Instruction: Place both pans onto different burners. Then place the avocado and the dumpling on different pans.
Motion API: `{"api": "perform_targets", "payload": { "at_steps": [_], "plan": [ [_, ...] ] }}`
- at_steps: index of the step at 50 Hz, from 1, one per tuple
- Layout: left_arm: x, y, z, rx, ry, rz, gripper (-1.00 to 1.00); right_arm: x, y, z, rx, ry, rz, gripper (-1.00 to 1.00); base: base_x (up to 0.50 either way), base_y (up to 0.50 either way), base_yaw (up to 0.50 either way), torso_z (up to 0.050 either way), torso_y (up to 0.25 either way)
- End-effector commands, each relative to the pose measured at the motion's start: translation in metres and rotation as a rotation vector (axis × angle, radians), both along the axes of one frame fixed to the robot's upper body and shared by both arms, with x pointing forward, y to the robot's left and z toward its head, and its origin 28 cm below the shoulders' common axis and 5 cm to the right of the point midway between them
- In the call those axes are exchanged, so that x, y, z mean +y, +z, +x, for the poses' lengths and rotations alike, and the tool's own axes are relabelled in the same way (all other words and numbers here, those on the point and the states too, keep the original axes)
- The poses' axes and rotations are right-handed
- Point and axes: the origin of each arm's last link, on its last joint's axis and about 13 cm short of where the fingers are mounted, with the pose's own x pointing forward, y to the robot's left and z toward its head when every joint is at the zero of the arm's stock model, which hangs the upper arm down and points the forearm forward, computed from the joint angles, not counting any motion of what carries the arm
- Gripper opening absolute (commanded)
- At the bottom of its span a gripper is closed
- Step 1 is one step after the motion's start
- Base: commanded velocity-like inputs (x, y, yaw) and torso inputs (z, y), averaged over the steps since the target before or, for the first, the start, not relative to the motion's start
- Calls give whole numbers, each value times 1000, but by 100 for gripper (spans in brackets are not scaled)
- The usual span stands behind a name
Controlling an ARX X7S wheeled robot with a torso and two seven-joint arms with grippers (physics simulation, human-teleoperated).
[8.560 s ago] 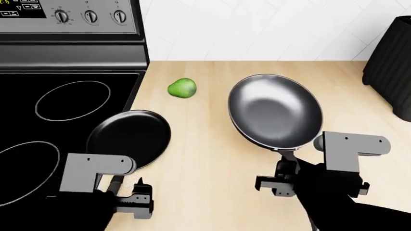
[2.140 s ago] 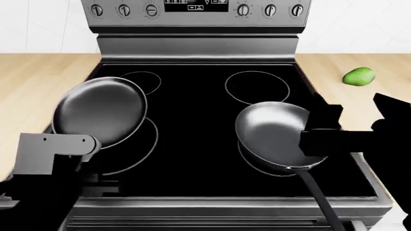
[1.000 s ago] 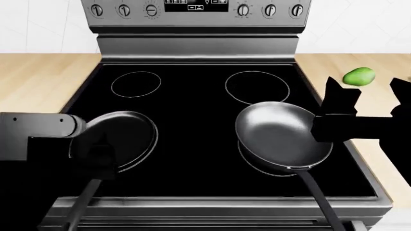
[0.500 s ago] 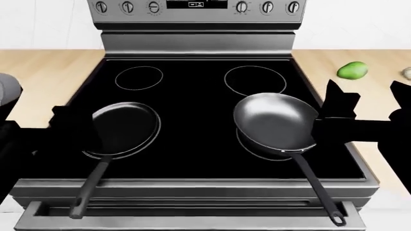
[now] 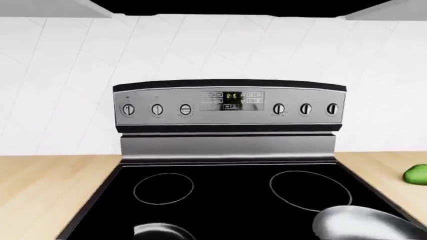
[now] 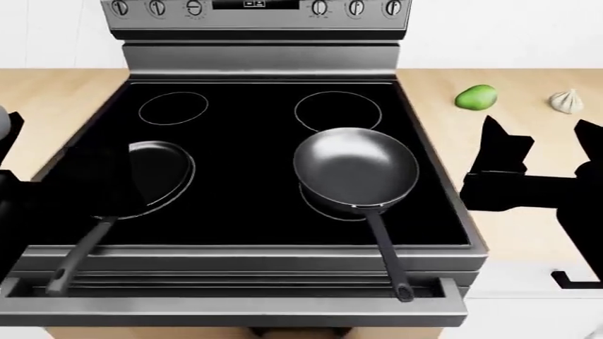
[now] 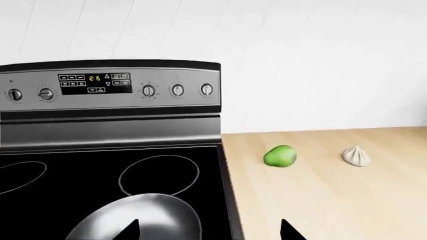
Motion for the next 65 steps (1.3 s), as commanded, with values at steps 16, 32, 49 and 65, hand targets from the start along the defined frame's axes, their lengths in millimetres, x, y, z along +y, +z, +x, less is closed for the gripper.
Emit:
{"api": "perform_targets", "payload": {
  "at_steps": [16, 32, 49, 65],
  "plan": [
    [-2, 6, 0, -21, -9, 0, 100, -2, 1, -1, -10, 0, 14, 100, 0, -500, 0, 0, 0],
    [-3, 9, 1, -28, -12, 0, 100, -3, 2, -2, -14, -2, 16, 100, 0, -500, 0, 0, 0],
    [-4, 10, 2, -30, -17, 5, 100, -3, 1, 0, -9, -2, 19, 100, 0, -500, 0, 0, 0],
    [-4, 11, 2, -33, -19, 8, 100, -3, 0, 1, -8, 0, 19, 100, 0, -500, 0, 0, 0]
  ]
}}
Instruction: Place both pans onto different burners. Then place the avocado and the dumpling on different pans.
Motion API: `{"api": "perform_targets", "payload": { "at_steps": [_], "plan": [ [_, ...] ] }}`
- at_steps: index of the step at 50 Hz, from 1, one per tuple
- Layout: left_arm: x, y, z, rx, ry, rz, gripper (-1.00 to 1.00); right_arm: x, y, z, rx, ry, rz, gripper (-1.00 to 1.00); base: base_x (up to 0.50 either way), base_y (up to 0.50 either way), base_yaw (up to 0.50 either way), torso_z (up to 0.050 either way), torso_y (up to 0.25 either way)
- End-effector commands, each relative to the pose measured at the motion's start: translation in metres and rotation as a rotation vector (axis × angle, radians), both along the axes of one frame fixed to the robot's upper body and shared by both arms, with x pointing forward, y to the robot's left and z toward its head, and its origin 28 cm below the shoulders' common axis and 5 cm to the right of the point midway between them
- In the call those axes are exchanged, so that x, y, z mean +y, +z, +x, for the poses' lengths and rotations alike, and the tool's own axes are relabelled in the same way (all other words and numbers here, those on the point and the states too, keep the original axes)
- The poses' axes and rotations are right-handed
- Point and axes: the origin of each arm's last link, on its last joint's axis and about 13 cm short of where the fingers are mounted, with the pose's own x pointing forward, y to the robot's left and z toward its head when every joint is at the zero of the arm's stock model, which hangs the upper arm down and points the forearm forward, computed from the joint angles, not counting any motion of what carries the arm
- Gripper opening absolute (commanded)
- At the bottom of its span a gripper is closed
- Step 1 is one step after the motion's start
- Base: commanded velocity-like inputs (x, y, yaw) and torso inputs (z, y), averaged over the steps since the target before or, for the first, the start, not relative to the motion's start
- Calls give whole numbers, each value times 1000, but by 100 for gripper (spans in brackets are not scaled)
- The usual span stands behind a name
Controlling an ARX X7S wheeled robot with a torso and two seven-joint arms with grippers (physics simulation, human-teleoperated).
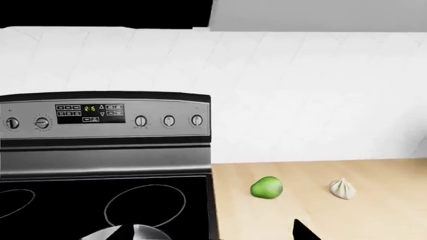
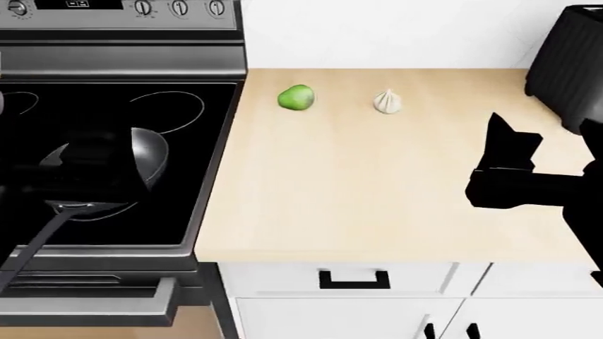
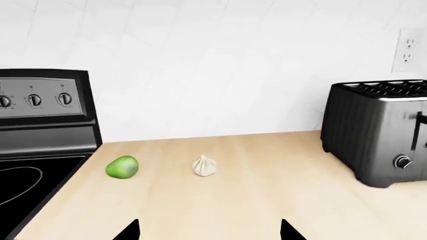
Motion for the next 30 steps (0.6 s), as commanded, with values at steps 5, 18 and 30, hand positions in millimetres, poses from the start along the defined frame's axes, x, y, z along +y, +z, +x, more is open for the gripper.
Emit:
{"api": "perform_targets", "payload": {
  "at_steps": [5, 18, 30],
  "plan": [
    [0, 1, 2, -1, 4, 1, 100, 0, -1, 2, 3, 0, 3, 100, 0, -500, 0, 0, 0],
    [1, 3, 2, -8, 6, 5, 100, 0, 0, 3, -2, -2, -20, 100, 0, -126, 0, 0, 0],
    [-4, 20, 7, -38, -12, 23, 100, -1, 4, 7, -6, -13, -21, 100, 236, 0, 0, 0, 0]
  ]
}}
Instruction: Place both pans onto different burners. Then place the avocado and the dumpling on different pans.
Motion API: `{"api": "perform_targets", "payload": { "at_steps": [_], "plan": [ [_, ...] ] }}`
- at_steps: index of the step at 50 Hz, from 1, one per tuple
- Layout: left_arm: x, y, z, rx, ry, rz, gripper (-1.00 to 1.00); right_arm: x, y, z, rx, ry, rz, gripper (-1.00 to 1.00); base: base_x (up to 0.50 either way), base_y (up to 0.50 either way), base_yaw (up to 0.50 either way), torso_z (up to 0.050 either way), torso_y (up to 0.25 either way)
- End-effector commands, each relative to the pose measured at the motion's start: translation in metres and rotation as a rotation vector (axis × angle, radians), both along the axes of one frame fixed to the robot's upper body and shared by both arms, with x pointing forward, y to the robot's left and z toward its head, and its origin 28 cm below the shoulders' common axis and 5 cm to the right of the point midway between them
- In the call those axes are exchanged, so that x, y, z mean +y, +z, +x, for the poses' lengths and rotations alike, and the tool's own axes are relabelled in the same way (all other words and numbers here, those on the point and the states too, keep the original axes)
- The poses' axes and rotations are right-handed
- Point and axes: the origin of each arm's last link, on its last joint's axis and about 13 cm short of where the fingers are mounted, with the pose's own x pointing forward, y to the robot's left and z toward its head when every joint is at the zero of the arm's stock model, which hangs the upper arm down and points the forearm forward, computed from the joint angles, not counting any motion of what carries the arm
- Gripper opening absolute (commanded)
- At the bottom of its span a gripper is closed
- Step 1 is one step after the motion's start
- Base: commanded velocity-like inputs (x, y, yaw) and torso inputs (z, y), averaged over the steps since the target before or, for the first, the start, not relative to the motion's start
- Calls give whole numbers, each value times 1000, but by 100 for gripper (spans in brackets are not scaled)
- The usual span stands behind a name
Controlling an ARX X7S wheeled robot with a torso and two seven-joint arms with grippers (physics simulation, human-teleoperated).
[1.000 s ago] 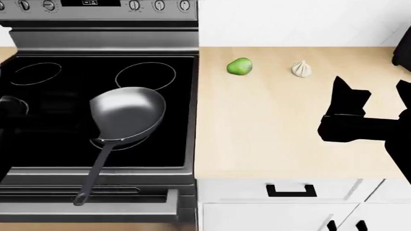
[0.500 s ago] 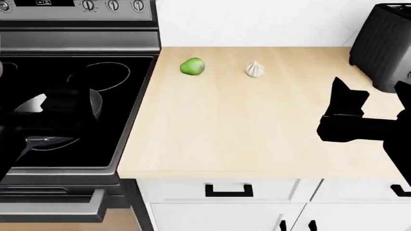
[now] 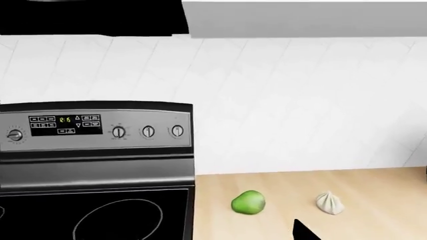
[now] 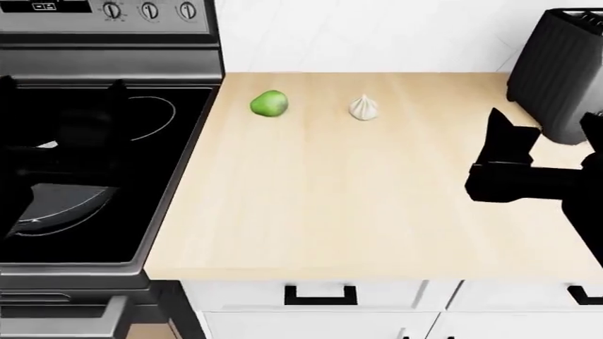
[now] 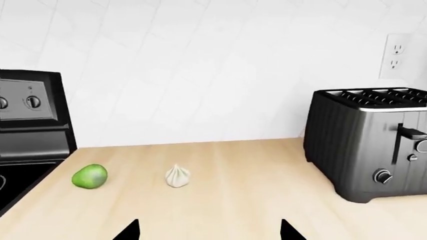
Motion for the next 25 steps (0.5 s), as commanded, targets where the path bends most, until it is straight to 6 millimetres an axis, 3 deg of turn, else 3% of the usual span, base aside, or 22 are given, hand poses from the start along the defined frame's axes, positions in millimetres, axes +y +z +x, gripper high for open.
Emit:
{"api": "perform_targets", "payload": {
  "at_steps": [1, 25],
  "plan": [
    [-5, 12, 3, -22, -16, 15, 100, -1, 3, 3, -3, -7, -5, 100, 488, 0, 0, 0, 0],
    [-12, 17, 5, -20, -36, 48, 100, -1, 1, 5, -2, -7, -6, 100, 489, 0, 0, 0, 0]
  ]
}}
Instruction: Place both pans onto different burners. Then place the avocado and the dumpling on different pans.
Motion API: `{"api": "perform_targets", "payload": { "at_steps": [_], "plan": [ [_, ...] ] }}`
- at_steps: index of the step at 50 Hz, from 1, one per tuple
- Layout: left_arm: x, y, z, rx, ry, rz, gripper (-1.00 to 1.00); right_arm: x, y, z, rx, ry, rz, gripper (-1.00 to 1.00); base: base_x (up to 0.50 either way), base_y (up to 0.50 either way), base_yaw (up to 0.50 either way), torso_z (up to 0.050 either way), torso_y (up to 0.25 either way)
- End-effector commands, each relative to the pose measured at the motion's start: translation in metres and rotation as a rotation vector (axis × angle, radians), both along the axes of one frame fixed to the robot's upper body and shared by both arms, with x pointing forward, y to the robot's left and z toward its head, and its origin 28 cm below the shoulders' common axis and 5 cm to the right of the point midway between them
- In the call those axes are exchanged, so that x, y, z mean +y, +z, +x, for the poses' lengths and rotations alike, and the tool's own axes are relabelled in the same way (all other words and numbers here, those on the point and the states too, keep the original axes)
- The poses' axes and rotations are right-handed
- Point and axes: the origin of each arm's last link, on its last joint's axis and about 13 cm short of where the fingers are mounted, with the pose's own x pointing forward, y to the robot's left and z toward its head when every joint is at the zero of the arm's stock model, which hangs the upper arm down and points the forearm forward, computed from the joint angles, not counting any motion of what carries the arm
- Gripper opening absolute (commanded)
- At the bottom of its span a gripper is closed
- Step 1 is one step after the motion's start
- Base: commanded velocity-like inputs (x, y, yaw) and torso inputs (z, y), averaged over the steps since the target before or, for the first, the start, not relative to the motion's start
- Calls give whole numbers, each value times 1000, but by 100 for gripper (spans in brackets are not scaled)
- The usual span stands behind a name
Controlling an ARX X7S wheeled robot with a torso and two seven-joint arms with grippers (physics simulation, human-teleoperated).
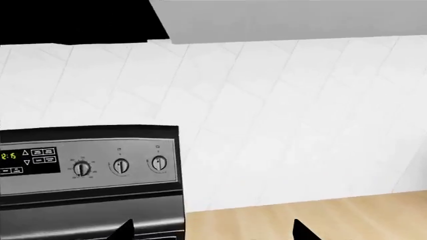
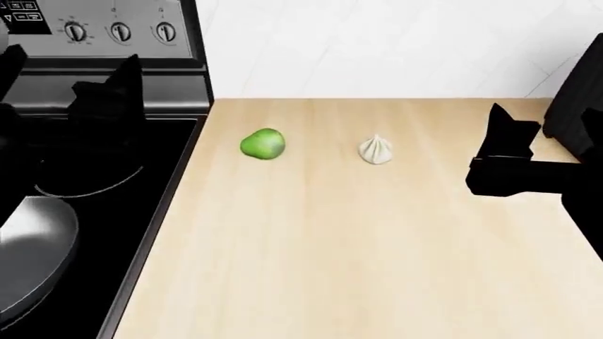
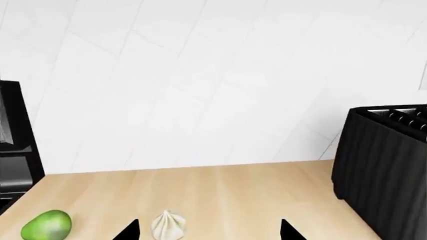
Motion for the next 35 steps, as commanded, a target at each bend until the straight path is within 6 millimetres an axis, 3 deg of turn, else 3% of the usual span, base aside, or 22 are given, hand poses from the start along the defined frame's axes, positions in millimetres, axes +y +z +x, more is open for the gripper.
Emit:
{"api": "perform_targets", "payload": {
  "at_steps": [1, 14, 22, 35],
  "plan": [
    [-2, 1, 2, 9, -1, 17, 100, 0, 0, 1, 1, -1, -1, 100, 488, 0, 0, 0, 0],
    [-3, 0, 3, 15, 1, 18, 100, -1, -1, 1, 0, -3, 2, 100, 464, 0, 0, 0, 2],
    [-3, -1, 7, 26, 3, 26, 100, 0, 0, 4, 13, 6, -9, 100, 0, 0, 0, 0, 1],
    [-7, 0, 21, 58, -8, 53, 100, 14, 12, 36, 63, 119, -64, 100, 0, 0, 0, 0, 0]
  ]
}}
